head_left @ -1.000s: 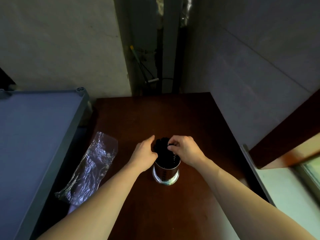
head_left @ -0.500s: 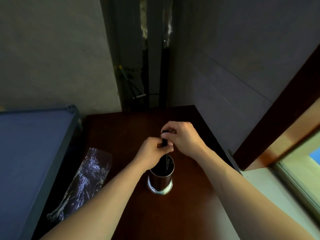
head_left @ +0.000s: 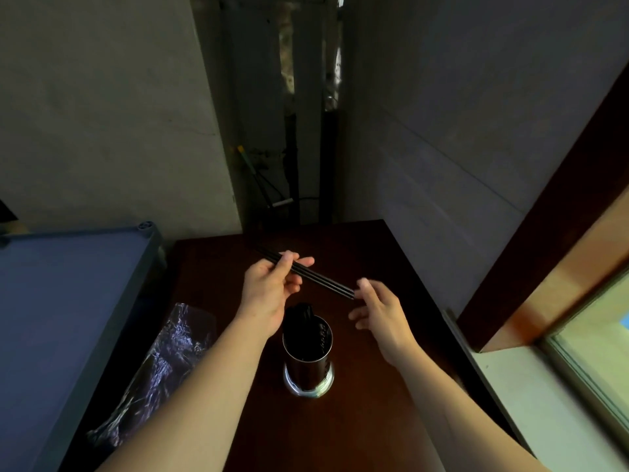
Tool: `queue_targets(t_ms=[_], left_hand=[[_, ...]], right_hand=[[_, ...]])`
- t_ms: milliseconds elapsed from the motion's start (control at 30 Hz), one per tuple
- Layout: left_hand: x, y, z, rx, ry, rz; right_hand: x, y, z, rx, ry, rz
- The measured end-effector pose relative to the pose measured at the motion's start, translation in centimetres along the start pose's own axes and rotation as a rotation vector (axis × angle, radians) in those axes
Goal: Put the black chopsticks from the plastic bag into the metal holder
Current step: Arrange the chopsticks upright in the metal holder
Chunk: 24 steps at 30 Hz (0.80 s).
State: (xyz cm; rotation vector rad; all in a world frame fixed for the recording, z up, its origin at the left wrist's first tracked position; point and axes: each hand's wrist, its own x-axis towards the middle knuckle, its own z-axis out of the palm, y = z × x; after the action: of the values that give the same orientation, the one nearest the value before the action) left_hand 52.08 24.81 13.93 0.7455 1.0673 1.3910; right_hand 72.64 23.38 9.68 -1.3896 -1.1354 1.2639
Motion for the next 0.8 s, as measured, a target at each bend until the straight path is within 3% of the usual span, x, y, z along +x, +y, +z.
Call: queue_targets(t_ms=[100,267,367,533,667,800], left_hand=[[-0.3,-0.8,0.7,-0.111,0.016,-0.021],[-0.6,-1.9,1.5,-0.263,-0.006,-0.070],[-0.9,-2.5,1.7,-0.311,-0.008,-0.103],[-0.9,-3.3,2.1,-0.358,0.023,-0.184],[0.1,-2.9,0.2,-0.309,0.254,-0.228],[0.9,-3.4,-3.7,-0.016,0.489,-0.163]], right_hand=[[-0.6,1.3,-0.1,0.225,-0.076,0.071],[-0.8,-0.1,1.0,0.437,-0.244,-0.013],[-0.4,-1.5,1.8,0.589,-0.219,-0.058],[0.2,-2.4,3.0,0.679,-0.029,-0.096],[0.8,-3.0,1.7,0.588,0.052,-0.124],[1.3,-2.9,-0.4,0.128,0.121,-0.263]])
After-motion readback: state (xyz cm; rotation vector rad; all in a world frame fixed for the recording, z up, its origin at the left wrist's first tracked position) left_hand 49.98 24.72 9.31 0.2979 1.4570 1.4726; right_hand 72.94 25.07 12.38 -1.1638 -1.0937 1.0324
